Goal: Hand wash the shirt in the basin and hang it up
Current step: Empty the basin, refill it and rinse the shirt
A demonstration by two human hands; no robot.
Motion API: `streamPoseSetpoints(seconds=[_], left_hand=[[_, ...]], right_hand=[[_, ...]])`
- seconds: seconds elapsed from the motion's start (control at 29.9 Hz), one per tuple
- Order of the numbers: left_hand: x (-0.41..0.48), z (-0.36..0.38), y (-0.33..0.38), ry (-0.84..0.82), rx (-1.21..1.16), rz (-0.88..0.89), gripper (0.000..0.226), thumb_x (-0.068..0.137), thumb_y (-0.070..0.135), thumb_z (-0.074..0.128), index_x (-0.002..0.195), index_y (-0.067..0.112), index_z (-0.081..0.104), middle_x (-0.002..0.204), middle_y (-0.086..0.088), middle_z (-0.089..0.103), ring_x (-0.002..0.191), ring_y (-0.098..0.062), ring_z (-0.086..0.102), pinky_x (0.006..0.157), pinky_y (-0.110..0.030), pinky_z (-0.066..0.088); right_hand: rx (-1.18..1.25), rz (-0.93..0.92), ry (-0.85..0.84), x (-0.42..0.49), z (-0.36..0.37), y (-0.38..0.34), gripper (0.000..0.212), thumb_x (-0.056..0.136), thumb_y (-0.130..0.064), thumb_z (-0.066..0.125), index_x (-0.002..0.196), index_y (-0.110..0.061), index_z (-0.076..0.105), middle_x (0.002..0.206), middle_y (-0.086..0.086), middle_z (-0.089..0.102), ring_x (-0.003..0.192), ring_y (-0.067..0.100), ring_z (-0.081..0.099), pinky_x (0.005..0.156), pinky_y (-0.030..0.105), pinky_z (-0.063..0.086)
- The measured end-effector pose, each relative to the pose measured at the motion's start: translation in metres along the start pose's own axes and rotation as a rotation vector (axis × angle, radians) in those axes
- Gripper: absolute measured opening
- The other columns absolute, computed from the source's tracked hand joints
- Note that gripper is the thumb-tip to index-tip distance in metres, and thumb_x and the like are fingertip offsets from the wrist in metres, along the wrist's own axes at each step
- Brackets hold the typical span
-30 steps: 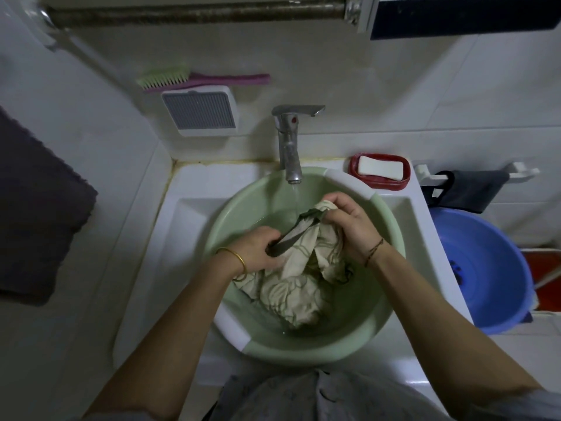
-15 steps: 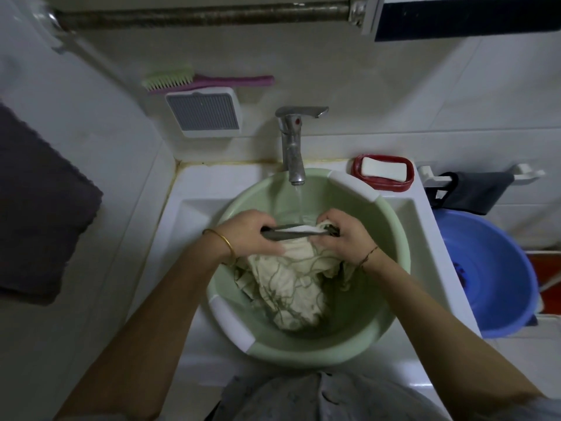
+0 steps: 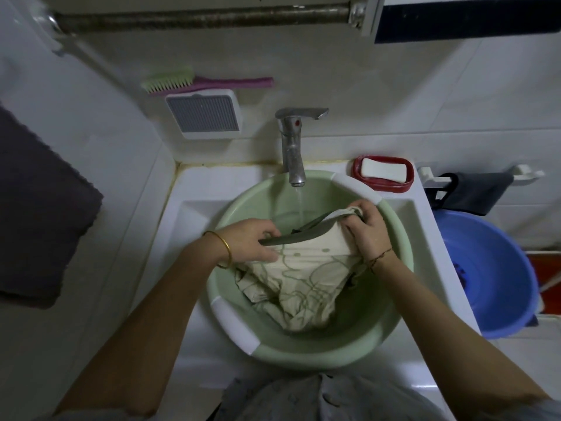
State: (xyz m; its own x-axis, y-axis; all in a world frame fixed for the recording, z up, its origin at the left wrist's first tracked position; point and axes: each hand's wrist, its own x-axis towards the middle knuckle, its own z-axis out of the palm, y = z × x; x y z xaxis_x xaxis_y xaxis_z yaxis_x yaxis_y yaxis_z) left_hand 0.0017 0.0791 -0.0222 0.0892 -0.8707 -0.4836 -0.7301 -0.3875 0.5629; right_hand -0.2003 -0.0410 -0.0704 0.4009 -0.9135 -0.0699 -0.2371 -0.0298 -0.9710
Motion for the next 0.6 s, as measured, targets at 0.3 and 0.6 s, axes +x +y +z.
streamPoseSetpoints(seconds=[0.3,0.6], left_hand=[[-0.009,-0.028,0.026,0.193,-0.199,0.092,0.019,0.079,0.018,0.072,0.088,0.027,0.058,0.082,0.007,0.056,0.071,-0.010,0.056,0.058,-0.022,0.047],[0.015,-0.025,0.050,0.581,0.204,0.147,0.047,0.083,0.015,0.060,0.129,0.017,0.053,0.128,-0.008,0.045,0.120,-0.026,0.038,0.103,-0.033,0.032]], right_hand=[[-0.292,-0.069,0.053,-0.002,-0.004,0.011,0.020,0.088,-0.012,0.059,0.105,-0.010,0.048,0.080,-0.005,0.054,0.077,0.015,0.052,0.071,0.027,0.040],[-0.336,-0.048,-0.066,-0.005,0.000,0.019,0.012,0.092,-0.020,0.056,0.095,-0.016,0.046,0.079,-0.003,0.056,0.075,0.018,0.055,0.070,0.037,0.048]])
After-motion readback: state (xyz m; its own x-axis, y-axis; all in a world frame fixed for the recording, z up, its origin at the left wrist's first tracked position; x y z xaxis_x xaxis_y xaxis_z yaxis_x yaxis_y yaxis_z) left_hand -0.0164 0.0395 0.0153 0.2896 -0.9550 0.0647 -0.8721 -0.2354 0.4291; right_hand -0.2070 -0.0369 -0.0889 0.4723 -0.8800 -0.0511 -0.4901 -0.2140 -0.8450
